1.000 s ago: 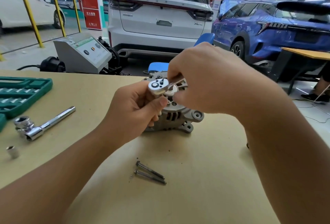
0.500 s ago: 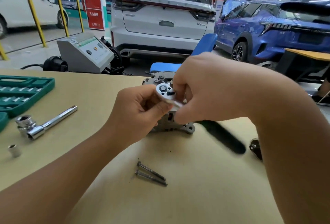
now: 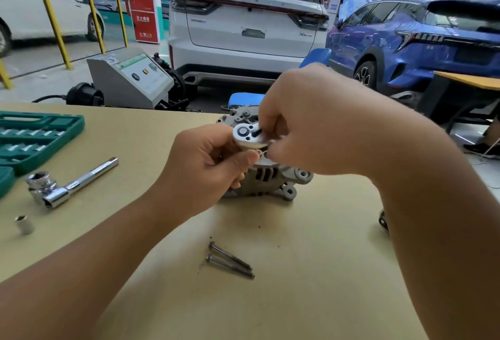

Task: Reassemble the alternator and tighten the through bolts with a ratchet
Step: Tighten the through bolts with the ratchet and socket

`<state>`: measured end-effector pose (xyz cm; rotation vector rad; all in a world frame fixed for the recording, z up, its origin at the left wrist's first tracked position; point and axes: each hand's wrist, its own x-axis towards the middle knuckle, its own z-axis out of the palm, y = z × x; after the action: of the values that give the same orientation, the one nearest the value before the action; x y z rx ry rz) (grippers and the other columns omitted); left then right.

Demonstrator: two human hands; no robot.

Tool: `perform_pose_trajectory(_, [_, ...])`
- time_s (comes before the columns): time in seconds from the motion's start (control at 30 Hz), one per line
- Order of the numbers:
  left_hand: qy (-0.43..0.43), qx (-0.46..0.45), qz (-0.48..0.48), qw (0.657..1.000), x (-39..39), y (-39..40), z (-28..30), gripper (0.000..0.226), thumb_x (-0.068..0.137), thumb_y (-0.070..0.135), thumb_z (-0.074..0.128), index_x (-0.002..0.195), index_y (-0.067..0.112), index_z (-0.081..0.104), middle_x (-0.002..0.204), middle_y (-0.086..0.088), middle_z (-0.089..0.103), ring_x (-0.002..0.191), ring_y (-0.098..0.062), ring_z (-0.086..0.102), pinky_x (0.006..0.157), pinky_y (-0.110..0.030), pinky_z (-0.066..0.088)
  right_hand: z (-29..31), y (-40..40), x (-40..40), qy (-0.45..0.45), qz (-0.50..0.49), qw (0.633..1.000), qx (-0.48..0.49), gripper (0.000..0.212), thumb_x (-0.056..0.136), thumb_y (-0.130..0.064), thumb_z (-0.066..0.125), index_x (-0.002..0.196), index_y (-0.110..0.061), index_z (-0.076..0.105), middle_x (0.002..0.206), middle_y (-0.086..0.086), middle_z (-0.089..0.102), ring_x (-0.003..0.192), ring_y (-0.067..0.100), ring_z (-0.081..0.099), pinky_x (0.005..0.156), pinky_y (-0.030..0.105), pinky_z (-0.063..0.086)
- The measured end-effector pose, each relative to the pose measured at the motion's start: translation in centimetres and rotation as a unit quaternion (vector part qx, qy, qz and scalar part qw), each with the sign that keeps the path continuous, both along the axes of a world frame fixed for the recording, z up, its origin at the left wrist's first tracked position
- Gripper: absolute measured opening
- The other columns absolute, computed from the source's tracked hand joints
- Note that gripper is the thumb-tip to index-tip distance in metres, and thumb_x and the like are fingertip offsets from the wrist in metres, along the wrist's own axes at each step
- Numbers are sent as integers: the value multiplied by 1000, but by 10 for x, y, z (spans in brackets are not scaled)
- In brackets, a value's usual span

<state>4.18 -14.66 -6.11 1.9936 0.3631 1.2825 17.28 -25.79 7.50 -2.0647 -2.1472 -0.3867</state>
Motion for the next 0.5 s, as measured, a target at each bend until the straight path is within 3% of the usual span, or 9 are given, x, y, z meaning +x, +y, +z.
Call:
perform_pose_trajectory(0.07, [12,8,3,1000,-1,-1,1,20,89,19,72,98,1,73,73,-2,69,59,-19,67,51,-34,59,1,2,3,-12,-12,999,30,12,80,-18,68,85,-28,73,80,-6,64,71,19,62,64,37,58])
perform_pose_trajectory(0.13, [2,3,13,1000,1,-4,2,21,88,22,74,98,4,76,72,-1,69,56,-17,65,50,-33,58,0,2,3,-27,-18,999,41,3,82,-25,69,81,-22,70,73,-3,62,65,21,61,58,33,54])
perform_pose_trajectory(0.23, [-16,7,29,999,5,-9,4,32,86,38,77,96,8,79,70,0,72,50,-16,62,45,-34,55,-4,1,0,-37,-9,999,-24,23,76,-35,71,68,-17,59,59,-4,53,54,19,55,47,26,36])
perform_pose_trajectory(0.3, [-7,16,30,999,5,-8,4,31,86,42,75,94,13,79,70,0,72,49,-15,61,44,-35,55,-3,-1,-2,-29,-5,999,-42,17,72,-33,72,72,-18,63,61,-5,57,60,20,59,48,28,42])
perform_pose_trajectory(0.4, [-1,-4,16,1000,3,-4,3,20,86,31,78,98,15,78,73,0,71,55,-14,60,46,-37,57,2,0,2,-6,-12,1000,-13,7,80,-22,69,84,-27,73,79,-7,66,73,18,64,63,34,59])
perform_pose_trajectory(0.5, [-12,-8,16,1000,3,-3,1,21,87,31,79,102,17,78,77,1,74,58,-14,64,48,-31,57,4,-1,4,-14,-9,1000,13,4,83,-23,67,80,-21,69,72,-4,62,65,18,60,55,33,52])
